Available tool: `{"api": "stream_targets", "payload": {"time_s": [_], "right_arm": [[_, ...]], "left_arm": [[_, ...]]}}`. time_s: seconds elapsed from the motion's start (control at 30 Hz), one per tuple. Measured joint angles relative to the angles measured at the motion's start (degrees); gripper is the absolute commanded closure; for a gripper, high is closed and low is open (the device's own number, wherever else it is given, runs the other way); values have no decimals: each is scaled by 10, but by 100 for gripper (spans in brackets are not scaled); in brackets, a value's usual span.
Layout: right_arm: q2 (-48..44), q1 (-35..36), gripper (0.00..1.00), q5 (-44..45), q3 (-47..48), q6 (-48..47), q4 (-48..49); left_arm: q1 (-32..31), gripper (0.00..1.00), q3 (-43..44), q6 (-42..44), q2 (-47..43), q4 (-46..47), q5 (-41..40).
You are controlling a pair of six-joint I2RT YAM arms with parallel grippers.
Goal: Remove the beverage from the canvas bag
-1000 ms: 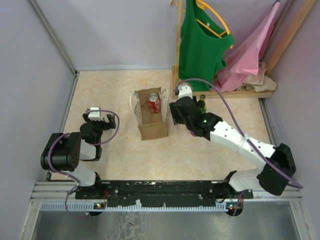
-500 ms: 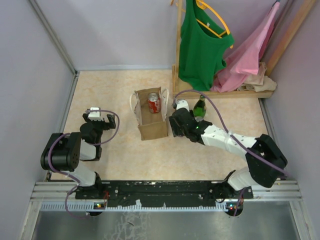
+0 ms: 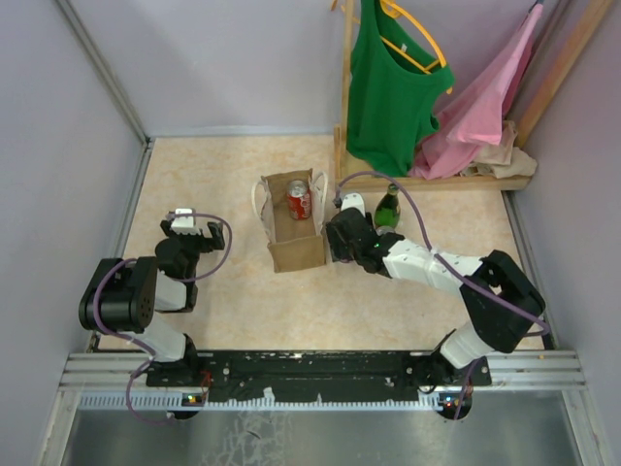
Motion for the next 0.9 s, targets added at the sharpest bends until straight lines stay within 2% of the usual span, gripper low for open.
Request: {"api": "stream_targets", "payload": {"time_s": [0.07, 0.23, 0.33, 0.6, 0.9], "right_arm": [[0, 0, 31, 0, 0, 3, 0], [0, 0, 27, 4, 0, 2, -1], [0, 0, 18, 10, 7, -3, -2], [-26, 0, 17, 58, 84, -46, -16], [-117, 1, 19, 85, 178, -114, 19]], "left_arm": [[0, 0, 0, 0, 0, 0, 0], [0, 0, 0, 0, 0, 0, 0], [0, 0, 0, 0, 0, 0, 0], [0, 0, 0, 0, 0, 0, 0], [0, 0, 0, 0, 0, 0, 0]]}}
